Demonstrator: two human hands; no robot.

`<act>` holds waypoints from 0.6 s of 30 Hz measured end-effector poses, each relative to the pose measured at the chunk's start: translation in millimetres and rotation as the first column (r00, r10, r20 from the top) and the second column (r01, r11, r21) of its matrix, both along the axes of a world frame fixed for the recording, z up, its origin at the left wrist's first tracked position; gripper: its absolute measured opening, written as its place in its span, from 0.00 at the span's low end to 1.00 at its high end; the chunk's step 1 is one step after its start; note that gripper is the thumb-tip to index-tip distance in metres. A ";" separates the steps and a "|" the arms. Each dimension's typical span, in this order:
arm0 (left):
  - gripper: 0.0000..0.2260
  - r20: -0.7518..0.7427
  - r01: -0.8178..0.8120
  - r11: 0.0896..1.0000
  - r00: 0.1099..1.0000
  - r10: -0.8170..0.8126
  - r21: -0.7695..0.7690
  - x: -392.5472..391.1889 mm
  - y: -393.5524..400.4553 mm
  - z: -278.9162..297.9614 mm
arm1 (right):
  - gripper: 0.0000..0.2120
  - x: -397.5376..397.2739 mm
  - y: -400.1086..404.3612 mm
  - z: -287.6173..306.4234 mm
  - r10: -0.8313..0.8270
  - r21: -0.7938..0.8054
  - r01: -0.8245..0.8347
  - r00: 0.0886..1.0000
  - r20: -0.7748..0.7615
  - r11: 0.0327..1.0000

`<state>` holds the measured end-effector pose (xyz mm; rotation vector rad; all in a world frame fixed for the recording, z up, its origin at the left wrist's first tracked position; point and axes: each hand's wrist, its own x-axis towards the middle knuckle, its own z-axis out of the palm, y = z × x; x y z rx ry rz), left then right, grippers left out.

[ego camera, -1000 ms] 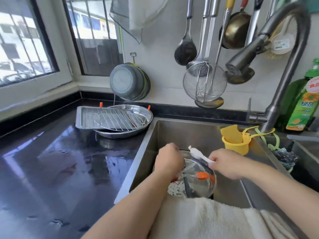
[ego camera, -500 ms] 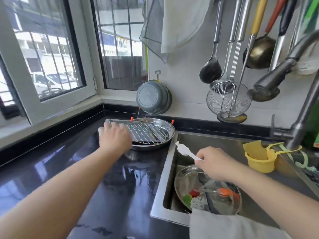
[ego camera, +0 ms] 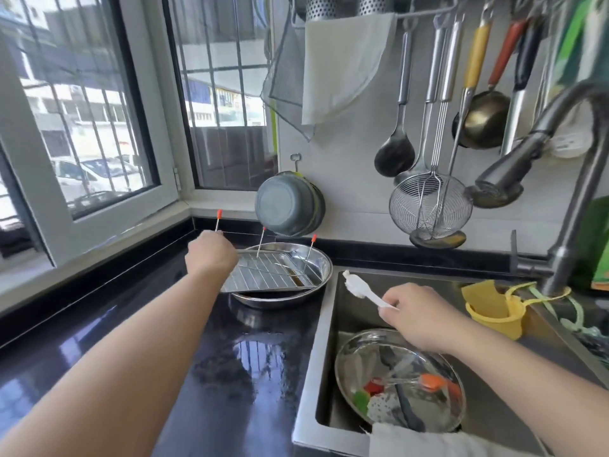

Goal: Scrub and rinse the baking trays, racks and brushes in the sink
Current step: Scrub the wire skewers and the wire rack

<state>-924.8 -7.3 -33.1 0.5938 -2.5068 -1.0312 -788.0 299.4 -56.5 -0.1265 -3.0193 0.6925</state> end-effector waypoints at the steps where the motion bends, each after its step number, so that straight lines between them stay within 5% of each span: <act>1: 0.16 -0.008 -0.028 0.996 1.000 0.028 0.083 5.2 -6.1 3.0 | 0.13 1.5 0.7 1.0 -0.003 -0.006 0.003 1.000 -0.002 1.000; 7: 0.18 -0.169 0.072 0.783 0.985 0.043 0.618 53.1 -24.4 12.2 | 0.14 17.1 8.7 9.7 0.006 -0.003 -0.006 1.000 -0.021 1.000; 11: 0.13 -0.119 0.057 0.785 0.993 0.021 0.617 118.6 -1.6 12.7 | 0.12 26.5 37.3 15.1 -0.019 0.038 0.021 0.999 -0.040 0.999; 18: 0.07 -0.212 0.253 0.570 0.967 -0.138 0.782 136.8 99.1 -18.6 | 0.14 32.5 115.5 2.5 -0.158 -0.143 0.152 0.987 -0.035 0.978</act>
